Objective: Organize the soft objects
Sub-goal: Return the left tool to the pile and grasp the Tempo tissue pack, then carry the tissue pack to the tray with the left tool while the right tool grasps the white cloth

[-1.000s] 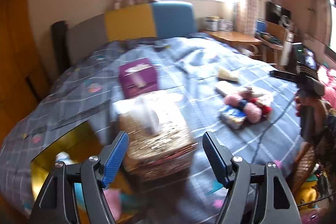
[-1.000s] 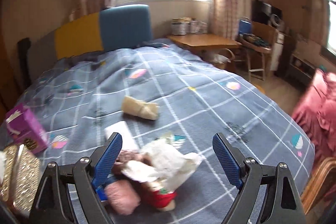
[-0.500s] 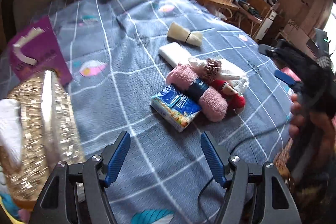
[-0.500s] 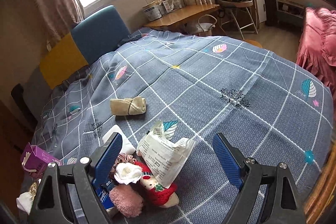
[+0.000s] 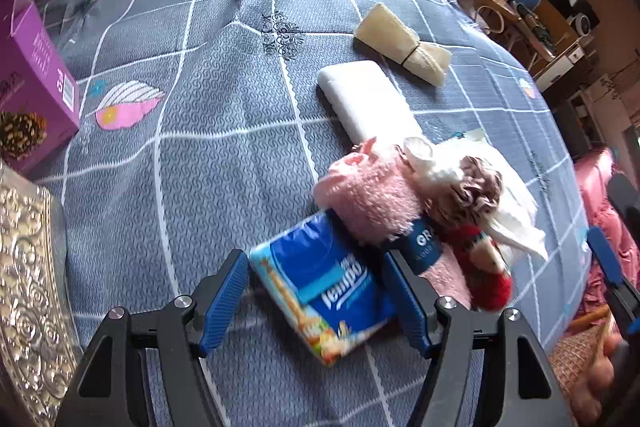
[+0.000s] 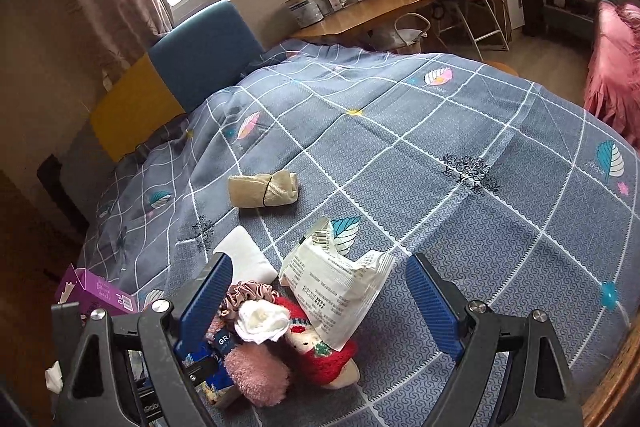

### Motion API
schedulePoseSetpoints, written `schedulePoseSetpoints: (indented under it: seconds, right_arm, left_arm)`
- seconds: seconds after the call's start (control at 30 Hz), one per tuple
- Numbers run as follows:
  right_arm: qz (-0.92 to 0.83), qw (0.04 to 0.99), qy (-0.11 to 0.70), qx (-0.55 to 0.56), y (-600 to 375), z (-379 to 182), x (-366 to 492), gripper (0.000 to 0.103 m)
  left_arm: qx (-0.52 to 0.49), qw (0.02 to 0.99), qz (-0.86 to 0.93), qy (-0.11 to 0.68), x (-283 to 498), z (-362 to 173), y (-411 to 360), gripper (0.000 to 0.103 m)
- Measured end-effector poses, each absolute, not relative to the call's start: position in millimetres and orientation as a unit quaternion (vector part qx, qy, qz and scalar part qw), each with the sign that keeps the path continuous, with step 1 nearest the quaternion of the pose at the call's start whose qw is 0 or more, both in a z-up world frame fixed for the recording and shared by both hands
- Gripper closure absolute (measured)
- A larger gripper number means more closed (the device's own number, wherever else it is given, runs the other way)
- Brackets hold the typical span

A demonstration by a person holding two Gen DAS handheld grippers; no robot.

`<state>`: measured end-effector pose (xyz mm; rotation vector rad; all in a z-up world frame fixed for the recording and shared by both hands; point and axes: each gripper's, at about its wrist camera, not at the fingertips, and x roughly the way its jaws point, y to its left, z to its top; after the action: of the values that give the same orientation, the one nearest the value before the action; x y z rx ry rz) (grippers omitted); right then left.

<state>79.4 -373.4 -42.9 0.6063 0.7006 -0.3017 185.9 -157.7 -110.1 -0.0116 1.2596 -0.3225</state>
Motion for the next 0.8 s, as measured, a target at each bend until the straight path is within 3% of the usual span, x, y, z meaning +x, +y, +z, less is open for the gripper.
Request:
schedulePoseSetpoints:
  seconds: [0.2, 0.23, 0.37, 0.6, 0.7, 0.77, 0.8]
  right_arm:
    - [-0.138, 0.881, 0.336, 0.302, -376, -44, 79, 0.014]
    - [-0.137, 0.881, 0.336, 0.303, -376, -45, 79, 0.014]
    - [-0.139, 0.882, 0.332, 0.303, -376, -44, 78, 0.014]
    - [-0.132, 0.886, 0.342, 0.283, -369, -43, 82, 0.016]
    - [-0.109, 0.890, 0.360, 0.256, -357, -44, 90, 0.027]
    - [-0.078, 0.889, 0.389, 0.228, -343, -49, 99, 0.043]
    - [-0.056, 0.887, 0.405, 0.216, -335, -52, 105, 0.046]
  left_arm:
    - [0.007, 0.795, -0.140, 0.591, 198, -128, -160, 0.033]
    - [0.009, 0.796, -0.148, 0.586, 195, -128, -157, 0.037]
    - [0.030, 0.809, -0.180, 0.559, 175, -111, -142, 0.043]
    - [0.082, 0.812, -0.204, 0.540, 121, -107, -113, 0.043]
    - [0.080, 0.811, -0.202, 0.543, 115, -121, -109, 0.043]
    - [0.065, 0.812, -0.205, 0.543, 116, -122, -104, 0.043]
    - [0.062, 0.812, -0.206, 0.543, 116, -122, -102, 0.043]
